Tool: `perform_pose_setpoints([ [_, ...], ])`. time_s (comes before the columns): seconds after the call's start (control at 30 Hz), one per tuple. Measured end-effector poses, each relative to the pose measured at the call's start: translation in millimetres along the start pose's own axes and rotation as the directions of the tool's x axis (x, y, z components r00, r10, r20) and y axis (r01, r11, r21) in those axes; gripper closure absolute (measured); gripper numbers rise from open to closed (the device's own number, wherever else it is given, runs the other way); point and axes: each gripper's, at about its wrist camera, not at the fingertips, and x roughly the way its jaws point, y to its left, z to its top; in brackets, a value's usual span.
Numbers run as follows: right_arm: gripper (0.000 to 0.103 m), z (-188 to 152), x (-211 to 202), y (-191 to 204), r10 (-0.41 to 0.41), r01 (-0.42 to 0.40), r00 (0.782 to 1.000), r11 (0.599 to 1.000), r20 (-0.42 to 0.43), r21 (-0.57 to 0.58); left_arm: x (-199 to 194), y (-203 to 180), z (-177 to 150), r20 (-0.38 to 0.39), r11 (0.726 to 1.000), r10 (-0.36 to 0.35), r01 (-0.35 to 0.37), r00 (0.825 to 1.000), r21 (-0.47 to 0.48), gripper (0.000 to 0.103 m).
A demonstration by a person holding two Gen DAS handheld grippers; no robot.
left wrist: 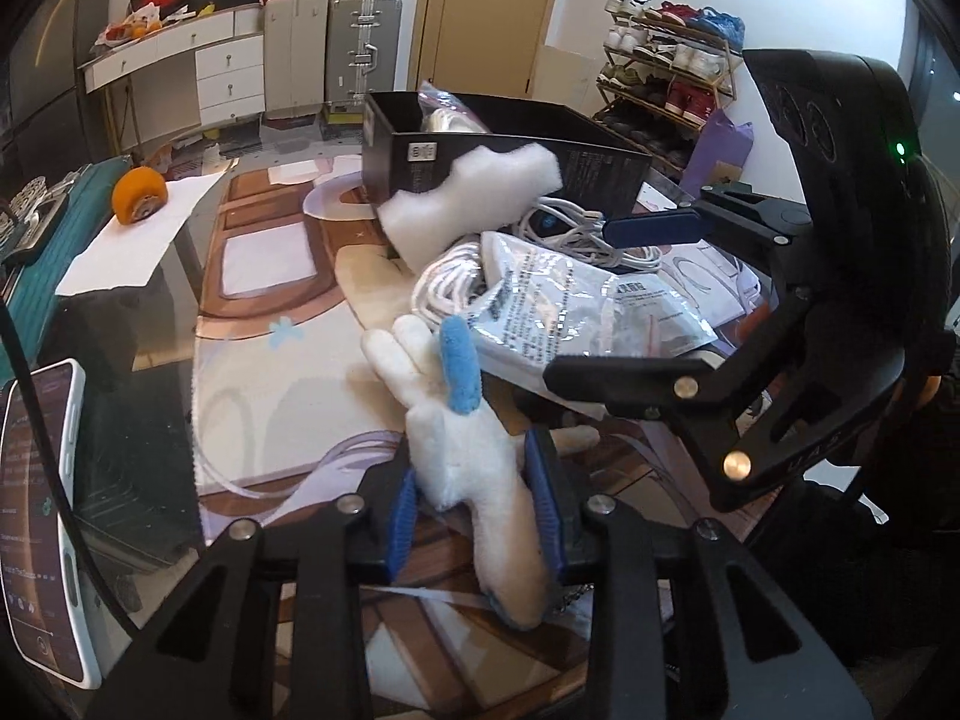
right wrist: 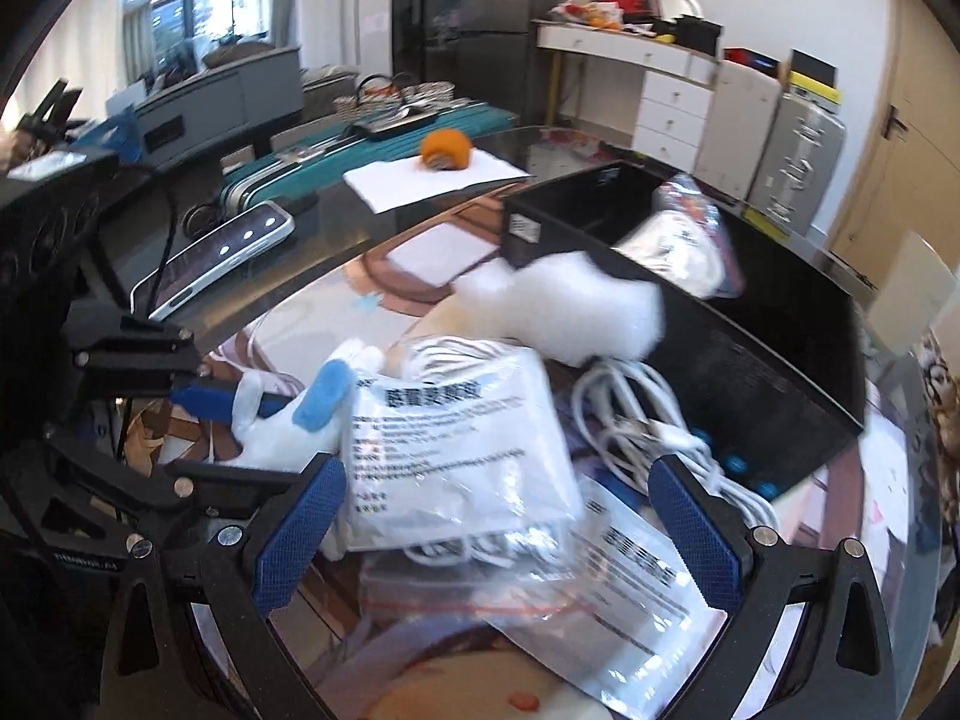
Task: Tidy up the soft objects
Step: 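Grasp the white plush bunny with the left gripper while the right grasps the white granule packet, then carry the bunny in the left gripper and the packet in the right gripper over the black box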
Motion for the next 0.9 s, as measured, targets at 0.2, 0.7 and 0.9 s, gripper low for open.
perform_pose_setpoints([
  [0.2, 0.000, 10, 18, 7, 0.032, -0.033, 0.999, 0.999, -0.040, -0.041, -1, 9, -1, 0.001, 1.000, 0.004, -0.004, 1.000, -0.021, 0.071],
  [0.7, 0.045, -1, 9, 4, 0.064, -0.065, 0.998, 0.998, -0.016, -0.014, 0, 13, -2, 0.014, 1.000, -0.010, 0.010, 1.000, -0.020, 0.071],
  [0.9, 0.047, -13, -14, -3, 0.049, -0.049, 0.999, 0.999, 0.022, 0.008, 0, 12, -2, 0.038, 0.999, -0.012, 0.013, 0.999, -0.046, 0.078],
])
